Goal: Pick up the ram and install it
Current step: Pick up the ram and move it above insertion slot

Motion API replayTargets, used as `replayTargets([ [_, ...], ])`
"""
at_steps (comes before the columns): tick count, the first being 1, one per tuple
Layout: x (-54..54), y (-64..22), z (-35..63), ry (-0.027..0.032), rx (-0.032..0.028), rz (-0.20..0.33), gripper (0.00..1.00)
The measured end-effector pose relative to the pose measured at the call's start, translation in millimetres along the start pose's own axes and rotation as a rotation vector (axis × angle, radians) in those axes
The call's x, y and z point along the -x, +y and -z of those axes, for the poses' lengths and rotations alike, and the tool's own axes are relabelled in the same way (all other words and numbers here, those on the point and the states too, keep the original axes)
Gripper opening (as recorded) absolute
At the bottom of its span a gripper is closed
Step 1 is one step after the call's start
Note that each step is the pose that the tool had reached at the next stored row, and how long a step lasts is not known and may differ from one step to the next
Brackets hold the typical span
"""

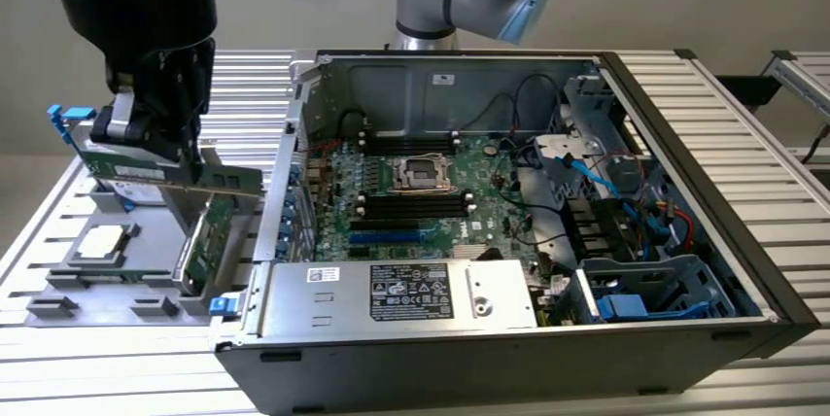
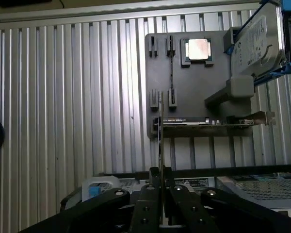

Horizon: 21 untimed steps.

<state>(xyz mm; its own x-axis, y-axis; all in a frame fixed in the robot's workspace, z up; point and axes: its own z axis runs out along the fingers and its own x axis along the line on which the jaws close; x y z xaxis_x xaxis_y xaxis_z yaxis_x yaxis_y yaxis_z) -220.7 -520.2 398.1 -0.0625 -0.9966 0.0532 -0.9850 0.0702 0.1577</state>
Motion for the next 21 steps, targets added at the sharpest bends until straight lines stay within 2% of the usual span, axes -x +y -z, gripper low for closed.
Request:
replayTargets([
  [9,2.1,-23.0,3.9,0.001,-0.0026,0.006,0.14],
  [10,2.2,-24.6,4.1,0.001,-0.0037,0.008,0.14],
  [11,2.3,-25.4,4.3,0.0012,-0.0078,0.009,0.14],
  [12,2.4,-25.9,4.3,0.0007,-0.0191,0.011,0.14],
  [16,3.7,-27.6,4.6,-0.0031,-0.0891,0.013,0.14],
  [19,5.3,-29.4,4.8,-0.005,-0.1381,0.013,0.14],
  [20,6.0,-30.6,4.9,-0.0056,-0.149,0.013,0.14],
  [21,6.5,-32.4,5.3,-0.0058,-0.155,0.013,0.14],
])
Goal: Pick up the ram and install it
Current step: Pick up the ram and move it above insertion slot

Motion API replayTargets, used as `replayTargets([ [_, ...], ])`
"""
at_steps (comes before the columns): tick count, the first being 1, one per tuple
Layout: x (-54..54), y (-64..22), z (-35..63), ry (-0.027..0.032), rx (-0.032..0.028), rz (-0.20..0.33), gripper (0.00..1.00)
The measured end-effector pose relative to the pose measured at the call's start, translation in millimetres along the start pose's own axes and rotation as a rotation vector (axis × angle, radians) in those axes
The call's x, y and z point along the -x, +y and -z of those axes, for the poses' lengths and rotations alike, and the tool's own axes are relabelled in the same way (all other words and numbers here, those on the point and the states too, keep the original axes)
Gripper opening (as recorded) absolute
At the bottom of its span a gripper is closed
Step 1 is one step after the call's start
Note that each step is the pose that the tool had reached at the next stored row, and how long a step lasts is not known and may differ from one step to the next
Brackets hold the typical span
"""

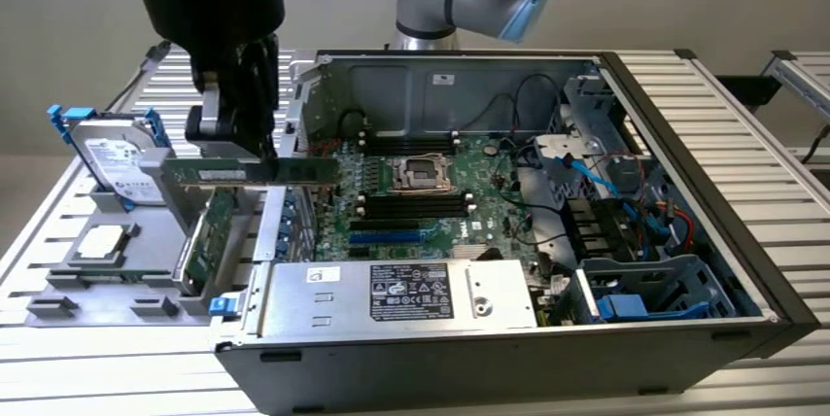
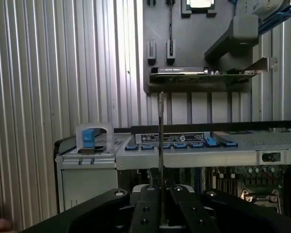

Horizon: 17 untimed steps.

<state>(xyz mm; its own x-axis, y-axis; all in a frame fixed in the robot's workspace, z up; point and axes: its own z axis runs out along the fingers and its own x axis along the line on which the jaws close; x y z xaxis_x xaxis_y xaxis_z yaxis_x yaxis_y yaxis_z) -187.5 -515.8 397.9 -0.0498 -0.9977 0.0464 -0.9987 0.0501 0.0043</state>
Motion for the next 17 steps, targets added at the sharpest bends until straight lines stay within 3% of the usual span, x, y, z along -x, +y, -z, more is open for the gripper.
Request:
replayTargets([
  [2,1.5,-6.3,0.1,-0.0002,-0.0036,0.0,0.14],
  [12,7.5,-51.6,1.8,-0.0001,-0.0035,0.0,0.14],
  [17,14.5,-69.3,2.1,-0.0002,-0.0049,0.0,0.14],
])
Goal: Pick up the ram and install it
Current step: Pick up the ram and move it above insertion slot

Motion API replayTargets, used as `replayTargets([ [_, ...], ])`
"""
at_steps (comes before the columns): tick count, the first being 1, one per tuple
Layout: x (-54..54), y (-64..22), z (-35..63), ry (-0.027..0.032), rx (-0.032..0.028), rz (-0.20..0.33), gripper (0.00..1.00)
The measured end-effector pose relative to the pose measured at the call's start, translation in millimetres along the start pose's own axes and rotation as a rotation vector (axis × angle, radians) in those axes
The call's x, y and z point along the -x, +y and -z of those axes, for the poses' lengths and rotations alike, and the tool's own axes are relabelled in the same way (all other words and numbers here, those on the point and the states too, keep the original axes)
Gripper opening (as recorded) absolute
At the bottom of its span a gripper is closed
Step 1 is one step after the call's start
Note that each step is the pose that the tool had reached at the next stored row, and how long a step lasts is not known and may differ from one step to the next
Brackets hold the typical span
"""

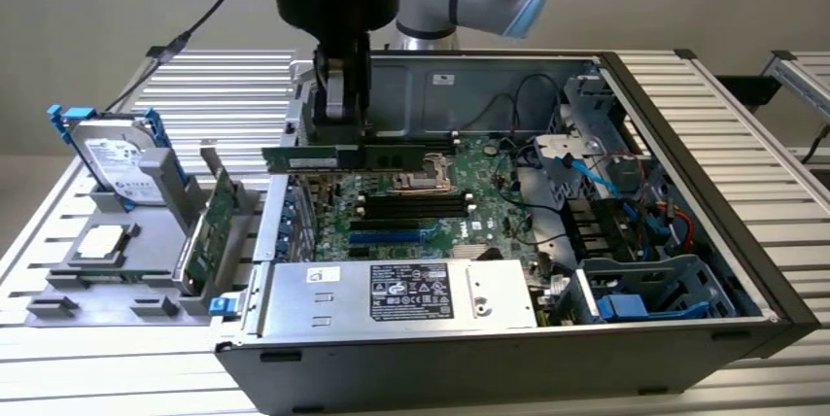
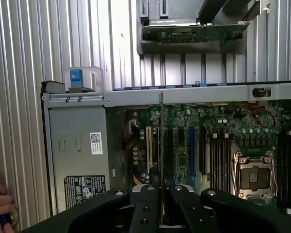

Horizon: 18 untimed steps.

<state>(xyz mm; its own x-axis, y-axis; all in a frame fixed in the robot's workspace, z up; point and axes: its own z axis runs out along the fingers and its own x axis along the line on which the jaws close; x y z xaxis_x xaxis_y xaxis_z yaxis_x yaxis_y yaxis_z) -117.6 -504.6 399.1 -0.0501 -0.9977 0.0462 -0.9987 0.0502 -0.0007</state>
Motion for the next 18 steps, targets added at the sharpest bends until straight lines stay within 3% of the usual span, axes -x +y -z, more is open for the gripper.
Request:
replayTargets([
  [8,16.5,-19.2,-1.9,-0.0007,-0.0134,-0.001,0.14],
  [18,41.7,-37.7,-8.9,-0.0009,-0.0161,-0.001,0.14],
])
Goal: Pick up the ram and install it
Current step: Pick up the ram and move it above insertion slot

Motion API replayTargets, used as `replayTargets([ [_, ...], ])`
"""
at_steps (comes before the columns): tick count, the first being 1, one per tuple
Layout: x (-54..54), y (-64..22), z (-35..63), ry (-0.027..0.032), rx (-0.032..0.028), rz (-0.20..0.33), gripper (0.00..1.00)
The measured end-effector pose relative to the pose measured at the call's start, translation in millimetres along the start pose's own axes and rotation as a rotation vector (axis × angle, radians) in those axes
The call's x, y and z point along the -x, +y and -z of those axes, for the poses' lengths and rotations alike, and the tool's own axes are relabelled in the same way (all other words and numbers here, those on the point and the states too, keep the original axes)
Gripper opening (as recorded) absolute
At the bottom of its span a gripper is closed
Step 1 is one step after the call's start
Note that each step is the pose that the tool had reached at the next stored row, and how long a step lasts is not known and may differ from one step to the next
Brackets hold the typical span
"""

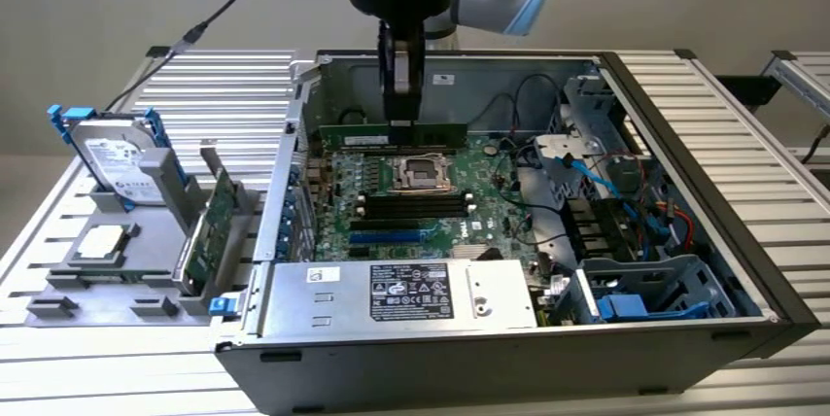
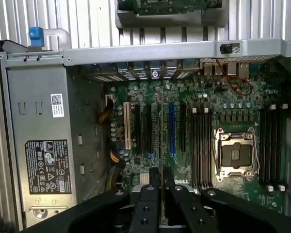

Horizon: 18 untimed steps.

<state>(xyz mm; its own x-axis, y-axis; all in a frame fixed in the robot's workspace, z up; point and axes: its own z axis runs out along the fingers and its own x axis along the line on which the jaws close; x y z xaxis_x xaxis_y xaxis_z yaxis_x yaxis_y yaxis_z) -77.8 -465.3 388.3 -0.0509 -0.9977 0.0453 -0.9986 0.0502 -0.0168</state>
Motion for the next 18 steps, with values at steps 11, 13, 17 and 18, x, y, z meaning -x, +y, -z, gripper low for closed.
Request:
replayTargets([
  [11,30.1,-18.6,-10.3,0.0,-0.0015,0.0,0.14],
  [13,36.3,-21.6,-12.7,0.0001,-0.0019,0.0,0.14],
  [17,49.1,-27.5,-18.1,-0.0001,-0.0027,0.0,0.14],
  [18,52.3,-29.5,-19.7,-0.0001,-0.0027,0.0,0.14],
])
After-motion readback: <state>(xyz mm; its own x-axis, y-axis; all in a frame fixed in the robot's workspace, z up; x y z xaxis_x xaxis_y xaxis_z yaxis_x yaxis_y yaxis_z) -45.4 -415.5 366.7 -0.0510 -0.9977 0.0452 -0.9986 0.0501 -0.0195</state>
